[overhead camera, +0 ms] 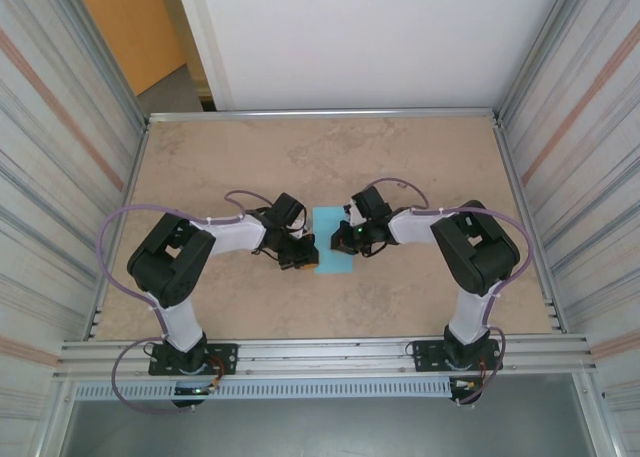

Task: Fold a paper plane with a square sheet of paper (pick it up from the middle)
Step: Fold the triangle a second time at the center of the table.

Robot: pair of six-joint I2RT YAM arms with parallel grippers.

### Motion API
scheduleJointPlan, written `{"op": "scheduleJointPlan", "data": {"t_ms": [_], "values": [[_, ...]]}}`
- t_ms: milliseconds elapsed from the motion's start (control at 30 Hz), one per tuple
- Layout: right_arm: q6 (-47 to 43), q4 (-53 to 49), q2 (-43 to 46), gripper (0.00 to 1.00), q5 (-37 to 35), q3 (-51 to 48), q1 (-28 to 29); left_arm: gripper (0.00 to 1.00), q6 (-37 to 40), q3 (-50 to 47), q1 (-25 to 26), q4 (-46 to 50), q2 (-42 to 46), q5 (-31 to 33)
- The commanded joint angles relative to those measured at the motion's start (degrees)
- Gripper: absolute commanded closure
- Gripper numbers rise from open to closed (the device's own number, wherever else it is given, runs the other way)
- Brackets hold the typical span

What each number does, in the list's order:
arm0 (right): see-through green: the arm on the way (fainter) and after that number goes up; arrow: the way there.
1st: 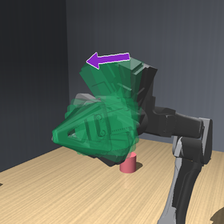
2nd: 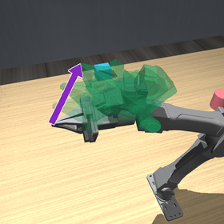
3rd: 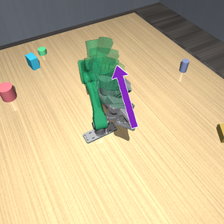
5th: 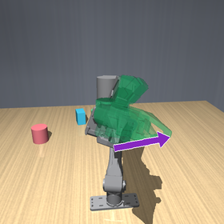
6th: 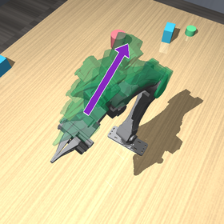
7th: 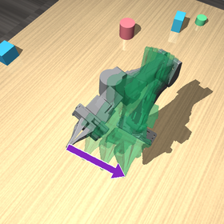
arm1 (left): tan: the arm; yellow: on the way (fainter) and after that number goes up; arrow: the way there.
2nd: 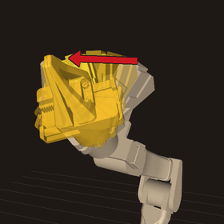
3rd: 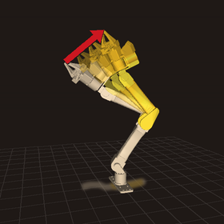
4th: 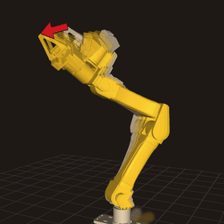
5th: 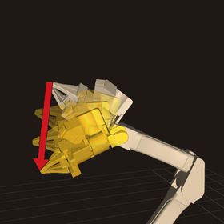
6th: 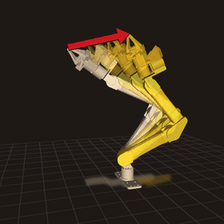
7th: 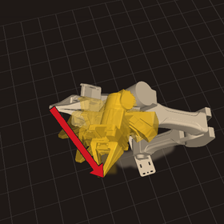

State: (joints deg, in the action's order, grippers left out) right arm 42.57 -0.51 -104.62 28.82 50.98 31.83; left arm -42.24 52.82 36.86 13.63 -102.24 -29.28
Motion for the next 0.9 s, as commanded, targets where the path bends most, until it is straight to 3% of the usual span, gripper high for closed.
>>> {"op": "scheduleJointPlan", "data": {"t_ms": [0,133,300,533,867], "values": [[-2.6,-1.6,-0.9,0.92,-3.4,-1.0,-5.6,0.96,0.4,-1.0,0.4,5.0,-1.8,3.0],[-3.4,-3.8,-0.5,0.91,-3.5,1.1,-9.0,0.95,0.6,-0.3,0.4,4.9,-1.7,2.8],[-3.8,-6.5,3.6,0.89,-3.9,2.0,-9.1,0.94,0.9,1.5,0.4,4.0,1.2,1.4],[1.9,-4.4,10.0,0.8,-3.1,-2.4,-7.1,0.82,0.1,4.2,-0.2,0.2,5.3,1.6],[11.8,1.6,10.4,0.66,-2.4,-5.7,-2.0,0.76,-1.1,7.5,-1.7,-3.3,-1.6,1.3]]}}
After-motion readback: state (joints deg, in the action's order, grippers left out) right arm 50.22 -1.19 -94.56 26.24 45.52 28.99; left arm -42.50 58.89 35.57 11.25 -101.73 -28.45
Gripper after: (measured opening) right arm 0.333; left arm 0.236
